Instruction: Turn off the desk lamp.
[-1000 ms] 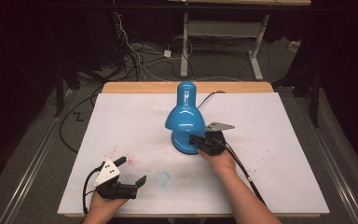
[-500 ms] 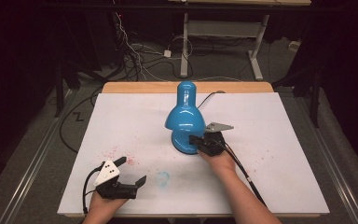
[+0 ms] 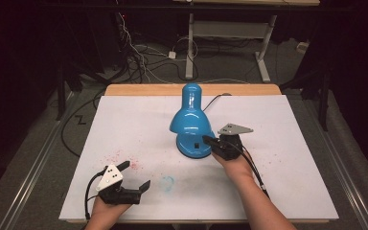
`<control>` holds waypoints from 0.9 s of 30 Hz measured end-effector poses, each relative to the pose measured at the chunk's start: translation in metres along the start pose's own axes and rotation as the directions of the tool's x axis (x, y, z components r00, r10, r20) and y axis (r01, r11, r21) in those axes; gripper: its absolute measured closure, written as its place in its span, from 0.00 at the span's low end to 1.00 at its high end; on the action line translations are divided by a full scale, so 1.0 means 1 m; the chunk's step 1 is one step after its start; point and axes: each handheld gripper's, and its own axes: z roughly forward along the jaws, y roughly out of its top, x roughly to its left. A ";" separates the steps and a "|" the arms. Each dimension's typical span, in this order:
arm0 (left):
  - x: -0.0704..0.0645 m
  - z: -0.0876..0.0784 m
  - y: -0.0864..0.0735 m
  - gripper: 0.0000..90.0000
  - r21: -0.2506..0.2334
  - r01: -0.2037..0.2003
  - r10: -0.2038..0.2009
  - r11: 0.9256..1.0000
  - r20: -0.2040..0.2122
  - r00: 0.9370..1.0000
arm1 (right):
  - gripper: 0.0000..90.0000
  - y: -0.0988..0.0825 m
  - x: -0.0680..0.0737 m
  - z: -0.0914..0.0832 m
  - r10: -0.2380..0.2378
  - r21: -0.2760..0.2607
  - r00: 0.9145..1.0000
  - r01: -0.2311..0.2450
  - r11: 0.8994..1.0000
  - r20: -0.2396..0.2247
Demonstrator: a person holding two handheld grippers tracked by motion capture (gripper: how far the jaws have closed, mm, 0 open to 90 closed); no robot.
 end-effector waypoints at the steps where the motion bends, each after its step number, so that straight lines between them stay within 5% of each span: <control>1: 0.000 0.000 0.000 0.00 0.000 0.000 0.000 1.000 0.000 1.000 | 1.00 -0.001 0.000 -0.003 -0.002 -0.001 1.000 0.002 1.000 0.002; 27: 0.000 0.000 0.000 0.00 0.004 0.000 0.000 1.000 0.008 1.000 | 1.00 -0.075 -0.011 -0.081 0.009 0.020 0.999 -0.010 1.000 0.033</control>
